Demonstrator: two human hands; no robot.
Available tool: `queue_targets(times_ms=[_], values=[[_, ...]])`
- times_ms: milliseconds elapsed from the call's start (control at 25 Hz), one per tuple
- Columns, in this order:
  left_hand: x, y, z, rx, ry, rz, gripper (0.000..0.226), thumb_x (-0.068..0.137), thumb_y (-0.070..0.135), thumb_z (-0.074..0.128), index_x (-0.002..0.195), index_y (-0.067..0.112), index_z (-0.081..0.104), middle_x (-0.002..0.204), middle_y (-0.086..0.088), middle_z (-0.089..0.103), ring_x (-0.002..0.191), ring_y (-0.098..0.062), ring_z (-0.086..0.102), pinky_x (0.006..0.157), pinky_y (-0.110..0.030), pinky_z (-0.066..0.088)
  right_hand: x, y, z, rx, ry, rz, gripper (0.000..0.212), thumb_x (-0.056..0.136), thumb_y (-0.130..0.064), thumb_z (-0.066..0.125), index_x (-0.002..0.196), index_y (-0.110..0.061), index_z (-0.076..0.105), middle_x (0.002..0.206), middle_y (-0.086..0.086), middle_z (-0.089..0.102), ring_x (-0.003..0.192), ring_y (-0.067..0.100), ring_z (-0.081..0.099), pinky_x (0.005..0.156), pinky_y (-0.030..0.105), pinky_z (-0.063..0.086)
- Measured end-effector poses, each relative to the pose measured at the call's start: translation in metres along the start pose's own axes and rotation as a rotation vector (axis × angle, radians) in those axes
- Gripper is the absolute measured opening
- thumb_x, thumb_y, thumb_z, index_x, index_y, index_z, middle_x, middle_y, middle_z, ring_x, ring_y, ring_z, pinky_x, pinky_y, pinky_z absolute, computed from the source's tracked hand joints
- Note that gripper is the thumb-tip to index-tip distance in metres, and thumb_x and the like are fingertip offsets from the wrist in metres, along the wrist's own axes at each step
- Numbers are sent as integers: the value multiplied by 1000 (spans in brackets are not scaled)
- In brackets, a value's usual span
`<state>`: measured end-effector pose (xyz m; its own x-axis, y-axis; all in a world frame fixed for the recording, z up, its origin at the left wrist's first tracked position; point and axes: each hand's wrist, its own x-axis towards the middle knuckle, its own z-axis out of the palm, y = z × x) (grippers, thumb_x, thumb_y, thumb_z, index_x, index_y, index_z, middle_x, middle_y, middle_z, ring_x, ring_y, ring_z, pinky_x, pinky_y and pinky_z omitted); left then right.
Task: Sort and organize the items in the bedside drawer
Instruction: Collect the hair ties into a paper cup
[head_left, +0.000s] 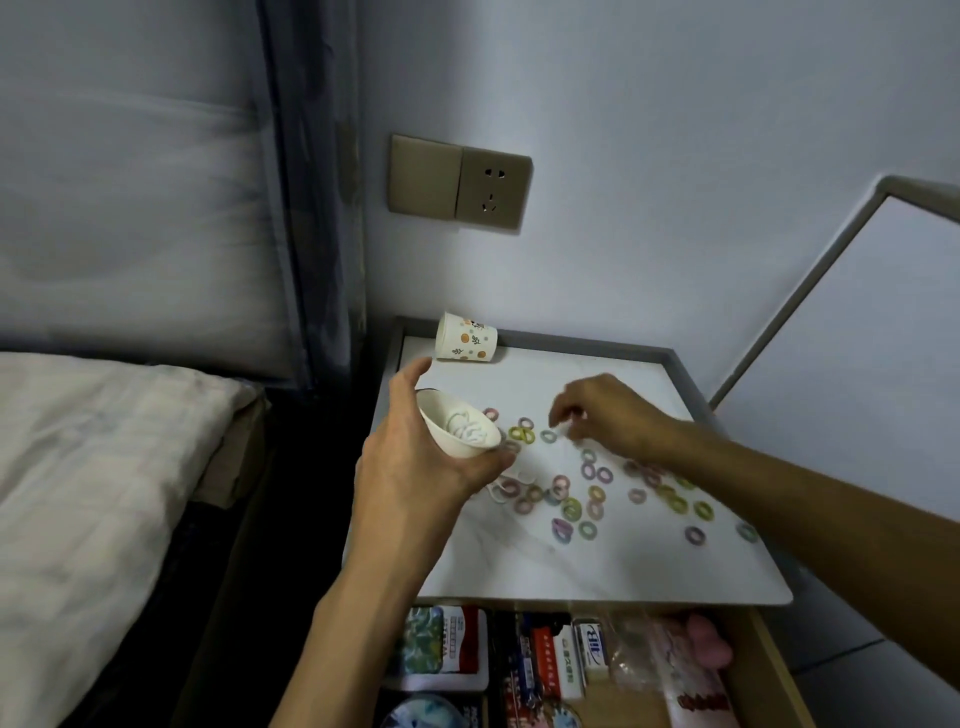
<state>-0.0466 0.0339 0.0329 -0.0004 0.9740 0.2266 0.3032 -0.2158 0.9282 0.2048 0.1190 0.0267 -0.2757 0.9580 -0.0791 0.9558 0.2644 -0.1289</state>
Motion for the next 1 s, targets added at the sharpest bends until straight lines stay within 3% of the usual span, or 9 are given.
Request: queue_targets(times_ms=[120,200,280,320,520,680,800,920,1000], values=[[0,-4,-4,2,22,-2,99,57,37,91,139,38,35,95,28,49,92,0,54,69,-5,43,-2,20,39,-81,-22,51,26,86,-7,69,109,-17,72,107,2,66,97,15,60,78,19,42],[2,-8,-6,7,33,-8,102,54,40,91,139,40,34,102,21,52,101,-9,57,80,-21,52,0,26,50,-99,-4,70,22,88,-9,68,108,-17,72,108,3,65,96,16,59,80,24,47],[3,-10,-7,3,39,-30,103,51,44,90,138,43,34,105,19,54,102,-15,60,79,-42,58,3,29,53,-90,15,83,15,88,-12,69,102,-16,73,105,2,66,91,14,59,79,25,49],[3,-9,-8,3,41,-37,104,50,45,89,138,44,34,105,19,54,102,-16,60,77,-46,58,5,29,53,-79,9,92,11,88,-14,70,99,-15,73,103,1,66,89,13,58,77,23,48],[2,-7,-10,26,54,-44,102,47,50,86,136,45,35,103,25,53,100,-16,61,74,-46,59,3,21,54,-120,-41,65,9,96,-20,59,98,-13,65,101,4,64,85,11,50,74,22,38],[4,-8,-12,29,93,-62,97,51,42,88,133,44,37,101,24,52,96,-16,61,72,-46,59,4,-7,43,75,31,57,10,97,-22,58,102,-16,62,98,4,68,86,15,60,77,31,49],[4,-8,-13,13,113,-78,99,48,47,85,134,44,37,102,18,54,97,-20,62,71,-47,59,8,-39,51,216,-14,-13,15,93,-21,65,106,-17,70,101,-1,72,89,10,66,81,25,51],[3,-9,-15,1,112,-75,100,48,48,85,136,42,37,104,11,55,98,-21,61,73,-46,58,11,-57,70,283,-7,93,16,93,-21,63,108,-20,68,102,2,73,85,13,69,79,29,57],[3,-9,-17,13,109,-58,98,54,40,88,137,37,38,103,12,54,99,-18,59,80,-38,55,11,-63,75,316,24,188,13,92,-28,65,104,-22,66,95,0,72,75,11,68,72,31,58]])
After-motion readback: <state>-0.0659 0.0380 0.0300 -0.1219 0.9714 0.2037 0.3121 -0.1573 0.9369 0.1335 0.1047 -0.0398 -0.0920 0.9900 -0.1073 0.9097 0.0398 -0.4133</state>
